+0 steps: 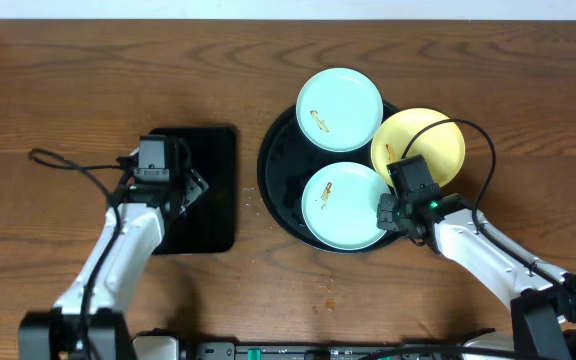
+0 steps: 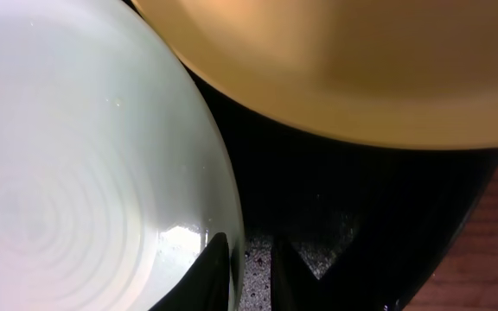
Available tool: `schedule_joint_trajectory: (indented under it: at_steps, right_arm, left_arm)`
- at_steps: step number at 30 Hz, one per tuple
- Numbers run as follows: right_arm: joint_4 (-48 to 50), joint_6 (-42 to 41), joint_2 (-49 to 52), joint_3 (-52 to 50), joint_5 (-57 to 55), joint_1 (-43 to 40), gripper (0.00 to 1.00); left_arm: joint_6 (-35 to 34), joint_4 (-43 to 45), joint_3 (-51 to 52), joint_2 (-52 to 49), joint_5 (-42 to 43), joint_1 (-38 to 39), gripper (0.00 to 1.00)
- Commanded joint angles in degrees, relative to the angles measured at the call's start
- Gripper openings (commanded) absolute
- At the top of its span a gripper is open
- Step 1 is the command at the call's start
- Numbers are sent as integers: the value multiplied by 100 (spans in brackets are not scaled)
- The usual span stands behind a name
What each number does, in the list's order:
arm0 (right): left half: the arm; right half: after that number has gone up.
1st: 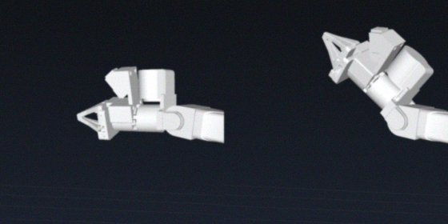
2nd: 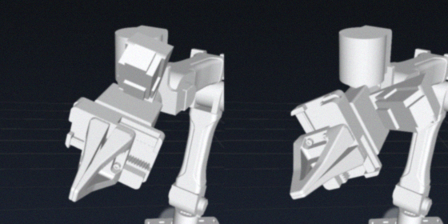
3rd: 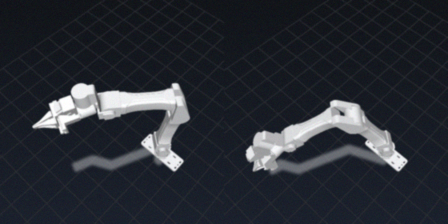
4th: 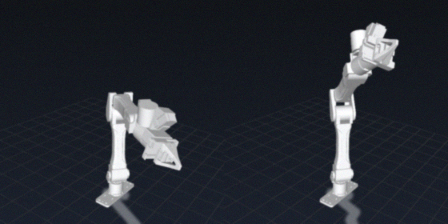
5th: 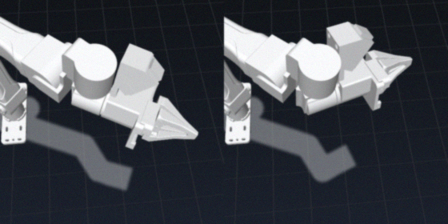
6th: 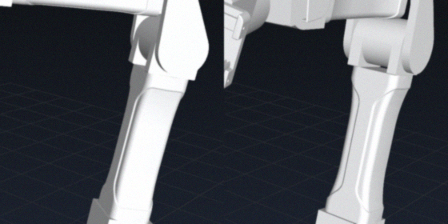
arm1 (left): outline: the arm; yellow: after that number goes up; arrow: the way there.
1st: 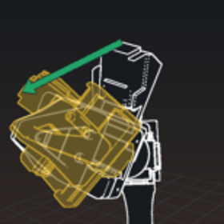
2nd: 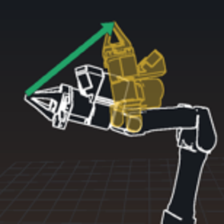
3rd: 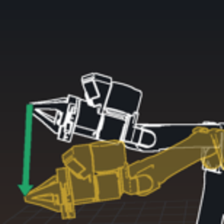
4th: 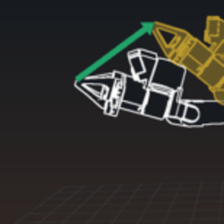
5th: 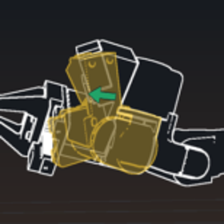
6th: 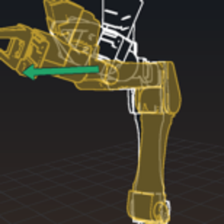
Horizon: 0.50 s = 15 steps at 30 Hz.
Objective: Clean dirty plates on tray and stack at the side
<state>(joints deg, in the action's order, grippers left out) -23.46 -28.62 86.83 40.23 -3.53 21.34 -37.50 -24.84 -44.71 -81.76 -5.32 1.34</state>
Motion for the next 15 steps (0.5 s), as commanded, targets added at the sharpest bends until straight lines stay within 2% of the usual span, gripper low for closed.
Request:
schedule_joint_trajectory:
  at_steps: [1, 10, 15]
  right_arm:
    - [-13, 44, 35, -28, -94, 44, 15]
    - [-11, 42, 35, -28, -94, 44, 15]
    - [-9, 44, 35, -28, -94, 44, 15]
  left_arm:
    - [13, 76, -52, -232, -343, -7, 84]
    - [31, -20, -52, -310, -597, -170, 84]
    - [33, -118, -52, -315, -525, -181, 91]
